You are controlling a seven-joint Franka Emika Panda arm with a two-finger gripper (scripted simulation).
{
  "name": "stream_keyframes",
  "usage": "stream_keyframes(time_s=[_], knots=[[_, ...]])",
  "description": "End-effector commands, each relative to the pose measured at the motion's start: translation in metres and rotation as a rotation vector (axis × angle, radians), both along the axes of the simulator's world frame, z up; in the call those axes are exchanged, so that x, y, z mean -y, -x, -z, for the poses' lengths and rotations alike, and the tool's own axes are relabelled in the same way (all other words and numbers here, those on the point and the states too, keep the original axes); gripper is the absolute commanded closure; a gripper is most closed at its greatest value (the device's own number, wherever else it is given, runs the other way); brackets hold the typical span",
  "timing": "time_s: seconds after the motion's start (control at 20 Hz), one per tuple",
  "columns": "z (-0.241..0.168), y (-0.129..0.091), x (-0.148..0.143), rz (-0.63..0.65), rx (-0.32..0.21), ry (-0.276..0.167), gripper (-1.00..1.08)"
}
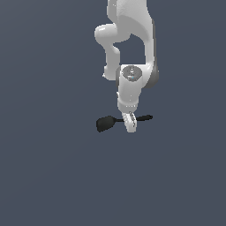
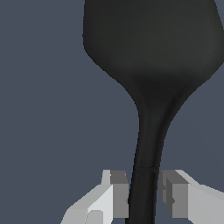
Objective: Pick up the object and move it to a goal position.
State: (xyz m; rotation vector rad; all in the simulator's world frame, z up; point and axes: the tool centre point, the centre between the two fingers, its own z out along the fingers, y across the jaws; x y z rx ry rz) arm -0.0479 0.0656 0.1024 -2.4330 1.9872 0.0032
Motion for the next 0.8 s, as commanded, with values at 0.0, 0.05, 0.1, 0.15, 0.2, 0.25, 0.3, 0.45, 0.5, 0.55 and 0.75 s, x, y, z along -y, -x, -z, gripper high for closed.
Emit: stream_keyframes(time_s=[0.0,0.05,0.1,0.15,0.2,0.25,0.3,0.45,0.5,0.55,0.75], knots=[[-0.013,0.011,-0.018,0.001,0.002,0.000,1.08],[-0.017,0.015,-0.024,0.001,0.001,0.000,1.08],[-0.021,0.018,-0.031,0.001,0.001,0.000,1.08],[-0.025,0.021,-0.036,0.001,0.001,0.001,1.08],[-0.029,0.024,-0.042,0.001,0.001,0.001,1.08],[-0.032,0.027,-0.046,0.001,0.002,0.001,1.08],[-0.035,0.029,-0.051,0.001,0.002,0.001,1.08],[-0.042,0.035,-0.061,0.001,0.002,0.001,1.08],[-0.044,0.036,-0.063,0.001,0.002,0.001,1.08],[-0.045,0.037,-0.065,0.001,0.002,0.001,1.08],[-0.047,0.038,-0.069,0.001,0.002,0.001,1.08]])
